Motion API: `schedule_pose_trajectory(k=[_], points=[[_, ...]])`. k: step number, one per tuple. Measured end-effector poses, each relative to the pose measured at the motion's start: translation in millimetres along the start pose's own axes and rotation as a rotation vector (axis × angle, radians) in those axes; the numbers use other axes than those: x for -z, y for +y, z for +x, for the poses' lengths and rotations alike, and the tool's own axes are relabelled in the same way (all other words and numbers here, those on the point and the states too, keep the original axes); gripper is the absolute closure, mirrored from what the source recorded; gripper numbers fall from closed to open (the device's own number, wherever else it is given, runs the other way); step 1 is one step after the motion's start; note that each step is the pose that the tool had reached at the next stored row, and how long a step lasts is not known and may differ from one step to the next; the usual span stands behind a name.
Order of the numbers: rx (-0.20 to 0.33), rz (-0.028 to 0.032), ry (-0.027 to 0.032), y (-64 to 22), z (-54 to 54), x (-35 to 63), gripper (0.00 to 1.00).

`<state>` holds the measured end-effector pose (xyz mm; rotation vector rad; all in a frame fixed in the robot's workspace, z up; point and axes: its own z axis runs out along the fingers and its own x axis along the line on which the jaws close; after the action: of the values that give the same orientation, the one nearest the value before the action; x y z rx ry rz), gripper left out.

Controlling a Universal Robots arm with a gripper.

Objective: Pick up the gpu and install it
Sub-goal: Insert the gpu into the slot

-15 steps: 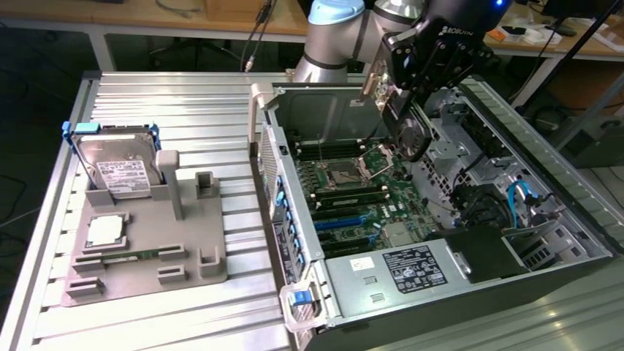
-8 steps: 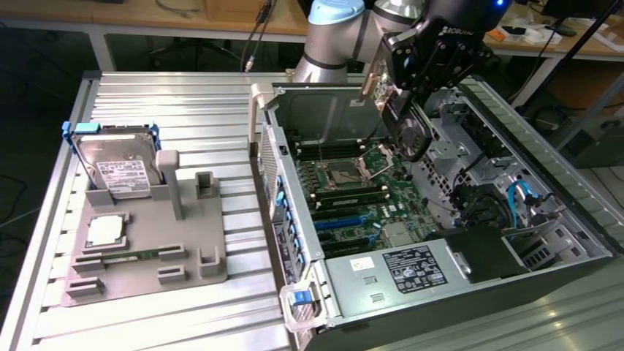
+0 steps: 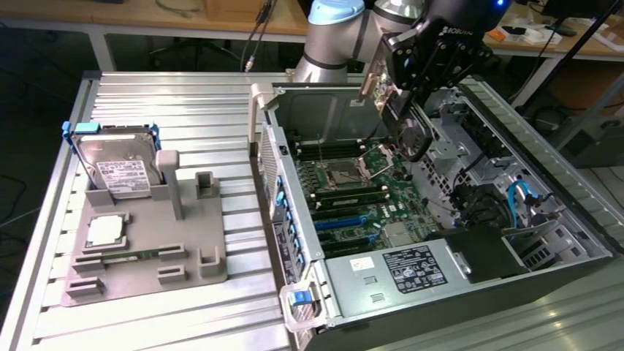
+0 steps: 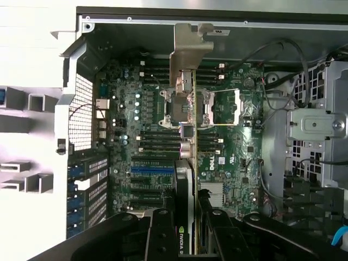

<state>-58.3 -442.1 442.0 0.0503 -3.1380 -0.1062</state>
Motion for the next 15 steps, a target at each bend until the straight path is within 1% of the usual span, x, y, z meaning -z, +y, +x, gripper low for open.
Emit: schedule_pose_trajectory(k=[15], points=[[0.020, 0.0000, 0.0014, 0.0, 0.0, 0.0, 0.73]])
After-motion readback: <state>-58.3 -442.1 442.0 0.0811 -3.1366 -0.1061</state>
